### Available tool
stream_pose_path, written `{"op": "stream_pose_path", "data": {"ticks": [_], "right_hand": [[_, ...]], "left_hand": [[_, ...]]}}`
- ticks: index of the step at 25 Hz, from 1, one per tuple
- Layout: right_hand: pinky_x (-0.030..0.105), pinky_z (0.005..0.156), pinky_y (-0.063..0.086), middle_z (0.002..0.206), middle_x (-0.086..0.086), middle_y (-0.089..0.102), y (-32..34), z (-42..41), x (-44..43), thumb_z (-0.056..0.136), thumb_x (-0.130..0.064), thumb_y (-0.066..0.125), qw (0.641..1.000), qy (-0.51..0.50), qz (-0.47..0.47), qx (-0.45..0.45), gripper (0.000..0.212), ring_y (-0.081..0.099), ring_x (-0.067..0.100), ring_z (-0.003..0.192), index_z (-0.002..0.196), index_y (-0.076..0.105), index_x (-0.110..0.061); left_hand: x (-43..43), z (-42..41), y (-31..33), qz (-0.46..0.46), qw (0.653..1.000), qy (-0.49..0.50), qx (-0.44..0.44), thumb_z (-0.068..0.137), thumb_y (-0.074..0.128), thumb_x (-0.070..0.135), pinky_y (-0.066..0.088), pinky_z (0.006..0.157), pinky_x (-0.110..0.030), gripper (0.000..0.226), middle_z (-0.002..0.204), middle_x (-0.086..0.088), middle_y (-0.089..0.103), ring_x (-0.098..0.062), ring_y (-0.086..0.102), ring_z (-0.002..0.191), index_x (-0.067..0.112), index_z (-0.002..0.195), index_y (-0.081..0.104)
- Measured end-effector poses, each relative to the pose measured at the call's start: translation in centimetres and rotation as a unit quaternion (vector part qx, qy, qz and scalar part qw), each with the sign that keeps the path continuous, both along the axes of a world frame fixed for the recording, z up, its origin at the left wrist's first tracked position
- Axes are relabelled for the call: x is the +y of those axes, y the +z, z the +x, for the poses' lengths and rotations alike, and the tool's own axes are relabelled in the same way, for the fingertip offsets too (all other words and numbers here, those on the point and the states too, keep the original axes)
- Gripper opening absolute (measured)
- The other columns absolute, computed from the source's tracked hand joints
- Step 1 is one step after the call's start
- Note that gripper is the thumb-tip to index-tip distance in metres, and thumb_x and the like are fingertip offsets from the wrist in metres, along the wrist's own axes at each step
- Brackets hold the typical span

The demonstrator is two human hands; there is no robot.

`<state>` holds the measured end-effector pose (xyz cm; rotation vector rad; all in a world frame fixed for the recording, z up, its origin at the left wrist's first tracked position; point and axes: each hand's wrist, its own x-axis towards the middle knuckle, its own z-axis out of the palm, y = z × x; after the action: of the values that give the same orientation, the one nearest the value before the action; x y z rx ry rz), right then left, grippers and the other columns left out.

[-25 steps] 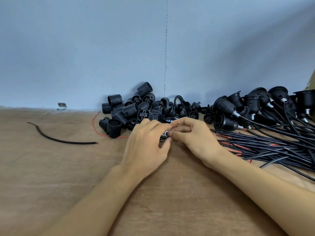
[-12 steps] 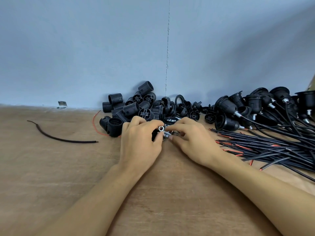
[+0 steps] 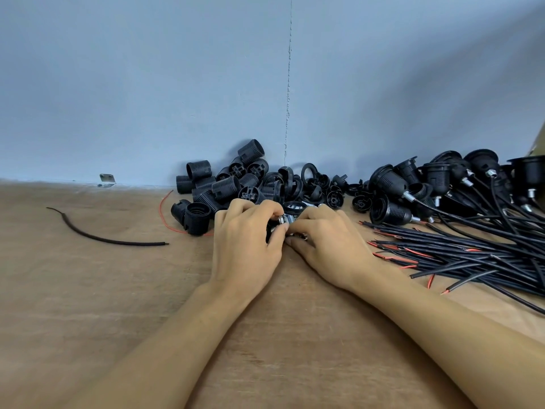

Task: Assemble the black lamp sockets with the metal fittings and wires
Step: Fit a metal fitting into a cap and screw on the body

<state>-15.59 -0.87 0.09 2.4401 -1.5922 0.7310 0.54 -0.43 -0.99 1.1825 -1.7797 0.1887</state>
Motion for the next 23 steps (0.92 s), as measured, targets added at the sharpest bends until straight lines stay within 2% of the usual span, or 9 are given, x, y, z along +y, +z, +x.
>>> {"op": "stream_pose_path", "data": {"ticks": [3,5,8,12,14,16,18,20,23], "right_hand": [[0.029,0.085,0.034,0.107,-0.009,0.063,-0.1,-0.2,0.0,0.096,-0.035,0.06,1.0,-0.014,-0.009,-0.007,0.021,0.052,0.015,0.105,0.113,0.071,-0.031],[0.024,0.083,0.042,0.097,-0.01,0.065,-0.1,-0.3,0.2,0.094,-0.029,0.064,0.994,-0.016,-0.001,-0.107,0.017,0.055,0.006,0.091,0.108,0.073,-0.027],[0.01,0.067,0.042,0.079,-0.014,0.066,0.2,-1.1,0.3,0.091,-0.022,0.067,0.951,-0.027,0.044,-0.305,0.009,0.058,-0.001,0.072,0.097,0.073,-0.026],[0.018,0.063,0.046,0.074,0.011,0.068,0.7,-2.2,1.0,0.097,-0.018,0.059,0.881,0.034,0.157,-0.444,0.011,0.059,0.009,0.062,0.095,0.069,-0.016],[0.027,0.062,0.045,0.077,0.022,0.064,0.9,-2.5,1.2,0.099,-0.019,0.053,0.867,0.034,0.167,-0.468,0.018,0.055,0.015,0.06,0.088,0.065,-0.01],[0.027,0.056,0.04,0.067,0.013,0.057,1.0,-2.5,1.4,0.099,-0.018,0.049,0.871,0.025,0.149,-0.468,0.025,0.05,0.016,0.055,0.079,0.06,-0.008],[0.028,0.056,0.037,0.059,-0.002,0.053,1.0,-2.4,1.8,0.098,-0.017,0.049,0.904,0.021,0.117,-0.412,0.027,0.046,0.013,0.055,0.074,0.058,-0.009],[0.034,0.059,0.037,0.057,0.0,0.05,0.9,-2.3,2.2,0.099,-0.018,0.051,0.932,0.028,0.095,-0.349,0.029,0.043,0.011,0.057,0.071,0.058,-0.011],[0.031,0.057,0.034,0.055,-0.004,0.046,1.0,-2.2,2.6,0.1,-0.019,0.051,0.941,0.044,0.085,-0.324,0.031,0.038,0.006,0.054,0.073,0.057,-0.006]], "left_hand": [[0.0,0.1,0.0,-0.026,0.999,0.014,0.017,0.079,0.083,0.019,0.035,0.08,-0.031,0.018,0.09,0.01,0.071,-0.021,0.058,0.092,0.019,0.093,0.072],[0.2,0.2,0.0,-0.043,0.998,-0.004,0.034,0.079,0.083,0.014,0.041,0.081,-0.032,0.019,0.088,0.01,0.07,-0.018,0.056,0.09,0.017,0.094,0.072],[0.7,-0.2,-0.1,-0.049,0.997,-0.058,0.02,0.079,0.083,0.011,0.049,0.075,-0.032,0.02,0.081,0.011,0.068,-0.014,0.055,0.082,0.017,0.094,0.072],[1.3,-0.7,-0.1,-0.025,0.995,-0.093,0.001,0.081,0.083,0.014,0.038,0.062,-0.019,0.023,0.056,0.02,0.037,-0.004,0.042,0.058,0.023,0.097,0.069],[1.4,-0.7,-0.4,0.003,0.991,-0.132,0.023,0.083,0.08,0.011,0.045,0.068,-0.017,0.022,0.055,0.023,0.049,-0.003,0.058,0.058,0.023,0.097,0.069],[1.6,-0.8,-0.5,0.031,0.986,-0.15,0.059,0.082,0.08,0.009,0.046,0.072,-0.009,0.021,0.068,0.04,0.056,-0.007,0.067,0.062,0.024,0.093,0.071],[1.7,-1.1,-0.6,0.056,0.981,-0.15,0.107,0.08,0.081,0.008,0.042,0.063,-0.004,0.023,0.067,0.04,0.058,-0.007,0.062,0.055,0.027,0.088,0.071],[1.8,-1.5,-0.6,0.062,0.978,-0.146,0.136,0.078,0.083,0.009,0.039,0.057,-0.003,0.026,0.066,0.037,0.06,-0.004,0.054,0.049,0.03,0.085,0.07],[1.8,-1.6,-0.5,0.057,0.976,-0.142,0.152,0.075,0.085,0.01,0.039,0.058,-0.001,0.026,0.066,0.038,0.06,0.002,0.054,0.051,0.029,0.084,0.071]]}}
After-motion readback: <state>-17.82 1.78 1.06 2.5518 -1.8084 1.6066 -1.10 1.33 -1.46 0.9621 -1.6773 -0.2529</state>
